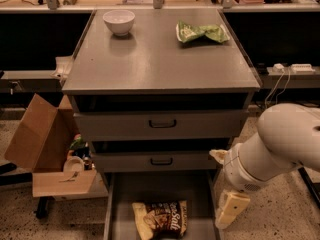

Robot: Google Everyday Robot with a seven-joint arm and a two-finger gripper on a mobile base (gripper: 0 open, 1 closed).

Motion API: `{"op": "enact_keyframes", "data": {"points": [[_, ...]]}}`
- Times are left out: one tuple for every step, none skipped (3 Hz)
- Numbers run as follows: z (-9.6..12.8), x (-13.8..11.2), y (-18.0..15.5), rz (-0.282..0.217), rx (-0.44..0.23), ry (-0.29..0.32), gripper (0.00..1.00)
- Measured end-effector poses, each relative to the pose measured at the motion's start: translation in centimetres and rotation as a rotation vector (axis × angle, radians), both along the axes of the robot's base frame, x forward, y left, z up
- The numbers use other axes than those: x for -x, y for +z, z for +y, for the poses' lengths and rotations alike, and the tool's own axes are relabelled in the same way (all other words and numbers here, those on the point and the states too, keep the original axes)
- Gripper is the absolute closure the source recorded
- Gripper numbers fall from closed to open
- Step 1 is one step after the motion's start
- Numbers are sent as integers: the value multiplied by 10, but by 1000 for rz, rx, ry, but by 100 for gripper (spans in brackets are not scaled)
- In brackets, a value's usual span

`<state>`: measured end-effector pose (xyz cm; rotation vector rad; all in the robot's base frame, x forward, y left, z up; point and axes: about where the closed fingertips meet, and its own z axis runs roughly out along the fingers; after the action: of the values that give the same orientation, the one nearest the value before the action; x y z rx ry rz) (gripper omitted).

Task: Pick brown chip bag from bottom drawer and place on counter

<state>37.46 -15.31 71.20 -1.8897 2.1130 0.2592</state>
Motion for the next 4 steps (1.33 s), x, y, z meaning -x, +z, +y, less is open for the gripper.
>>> {"op": "enact_keyframes", "data": {"points": [[1,-2,5,-8,0,4,0],[10,-8,-37,3,-44,29,0],[30,-12,-125,32,-107,68,0],[52,-27,-222,25,-211,68,0]]}}
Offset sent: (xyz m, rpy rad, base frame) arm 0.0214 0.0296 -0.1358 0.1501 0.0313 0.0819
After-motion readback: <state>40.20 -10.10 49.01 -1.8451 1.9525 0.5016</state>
